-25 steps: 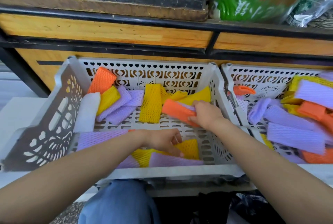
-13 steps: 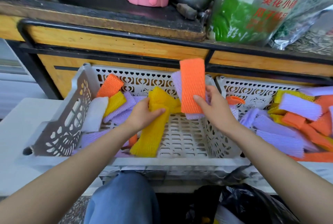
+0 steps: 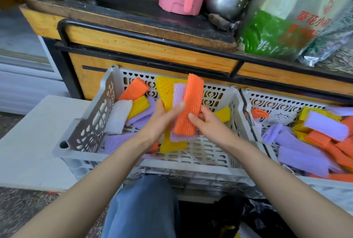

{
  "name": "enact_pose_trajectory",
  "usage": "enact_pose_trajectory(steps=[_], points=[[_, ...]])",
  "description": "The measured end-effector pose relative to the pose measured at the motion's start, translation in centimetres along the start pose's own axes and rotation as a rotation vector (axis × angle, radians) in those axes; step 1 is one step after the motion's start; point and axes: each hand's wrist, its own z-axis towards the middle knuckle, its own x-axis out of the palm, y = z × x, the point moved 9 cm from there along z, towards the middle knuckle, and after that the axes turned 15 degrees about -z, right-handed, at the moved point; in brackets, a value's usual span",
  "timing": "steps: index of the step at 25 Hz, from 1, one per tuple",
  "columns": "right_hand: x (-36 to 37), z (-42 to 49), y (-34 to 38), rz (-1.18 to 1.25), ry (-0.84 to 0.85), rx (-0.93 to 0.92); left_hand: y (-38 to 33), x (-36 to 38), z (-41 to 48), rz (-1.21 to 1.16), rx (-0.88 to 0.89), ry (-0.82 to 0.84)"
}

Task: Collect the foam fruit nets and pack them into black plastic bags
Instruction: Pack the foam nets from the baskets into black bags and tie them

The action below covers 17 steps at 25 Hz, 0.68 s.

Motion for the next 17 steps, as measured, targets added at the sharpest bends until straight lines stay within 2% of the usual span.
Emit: enact_pose_trajectory(steps=[5,8,10,14,17], points=[[1.7,1.1,1.6,-0.013,0.016,-0.116,-4.1,-5.5,-1.3,0.466,0.204,-0.324],[2.9,2.6,-0.4,-0.254,0.038,-0.063,-6.2,-8.7,-1.9,0.589,0.309,-0.406],[6.1,3.2,-2.1,-0.408,0.223,-0.037,-6.6,-10.6,-2.1,0.599,0.33,-0.435],[13.5,2.5,-3.3,-0.541,0.668,-0.069,-6.7,-12.2,-2.6,0.577,0.38,-0.453],[15.7,3.0,-4.4,-0.603,0.749,-0.016,-6.6,-12.3,-2.6,0.578,0.381,-0.461]])
